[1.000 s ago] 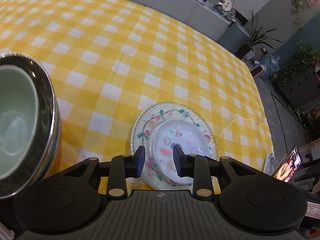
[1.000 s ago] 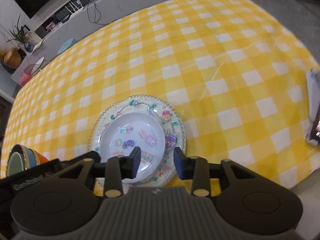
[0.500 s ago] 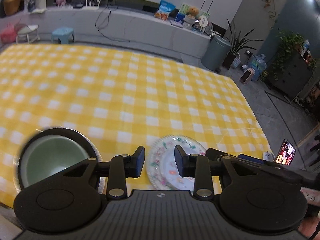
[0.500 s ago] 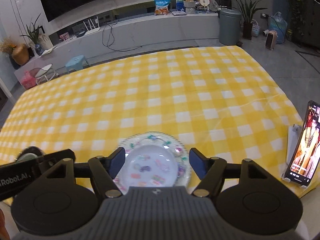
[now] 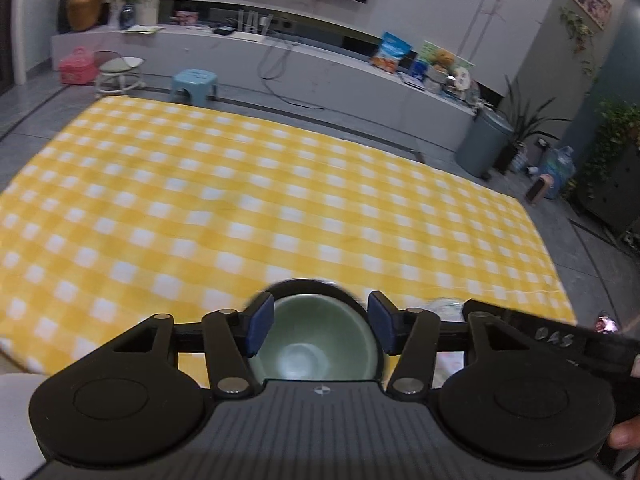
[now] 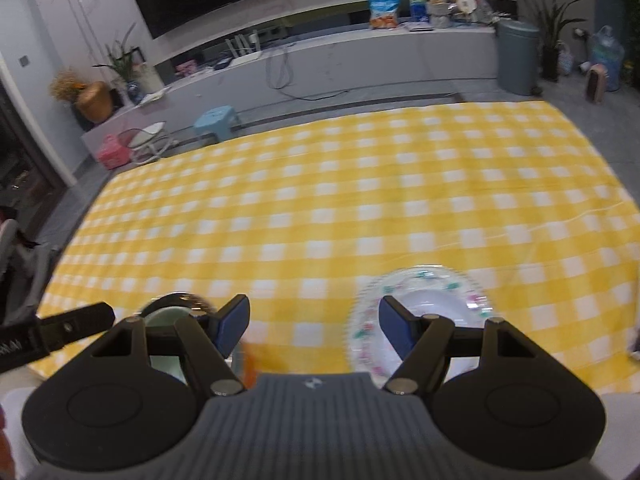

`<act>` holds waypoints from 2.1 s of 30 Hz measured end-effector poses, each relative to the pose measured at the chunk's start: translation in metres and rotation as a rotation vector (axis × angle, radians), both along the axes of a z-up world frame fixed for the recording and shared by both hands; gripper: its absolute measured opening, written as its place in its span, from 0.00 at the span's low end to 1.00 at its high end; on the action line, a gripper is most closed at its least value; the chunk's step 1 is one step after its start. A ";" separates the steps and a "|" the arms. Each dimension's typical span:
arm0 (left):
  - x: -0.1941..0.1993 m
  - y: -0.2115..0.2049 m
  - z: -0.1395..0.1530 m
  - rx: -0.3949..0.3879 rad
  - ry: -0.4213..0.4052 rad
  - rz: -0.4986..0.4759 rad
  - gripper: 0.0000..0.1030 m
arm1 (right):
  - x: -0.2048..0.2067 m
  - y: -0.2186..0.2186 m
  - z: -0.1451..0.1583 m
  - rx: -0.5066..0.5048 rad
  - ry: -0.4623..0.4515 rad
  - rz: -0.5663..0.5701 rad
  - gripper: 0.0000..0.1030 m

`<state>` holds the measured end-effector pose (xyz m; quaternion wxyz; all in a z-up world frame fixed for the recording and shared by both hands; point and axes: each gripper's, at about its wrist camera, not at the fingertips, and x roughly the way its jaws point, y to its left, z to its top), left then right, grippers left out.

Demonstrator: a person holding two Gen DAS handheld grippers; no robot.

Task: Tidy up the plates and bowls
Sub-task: 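Close the left tool on the nested bowl stack rim while the right tool grips it too, then carry the bowl stack with both tools and lower it onto the plate stack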

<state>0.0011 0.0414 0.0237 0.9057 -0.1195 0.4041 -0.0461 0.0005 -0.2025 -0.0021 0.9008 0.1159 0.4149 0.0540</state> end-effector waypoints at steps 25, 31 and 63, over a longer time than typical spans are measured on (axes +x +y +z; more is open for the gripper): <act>0.024 0.061 -0.103 -0.310 0.234 0.220 0.72 | 0.023 0.048 -0.082 0.260 0.297 0.001 0.71; 0.030 0.061 -0.115 -0.338 0.274 0.234 0.71 | 0.031 0.046 -0.099 0.333 0.339 -0.005 0.67; 0.038 0.058 -0.128 -0.405 0.304 0.241 0.57 | 0.033 0.028 -0.132 0.505 0.423 -0.036 0.48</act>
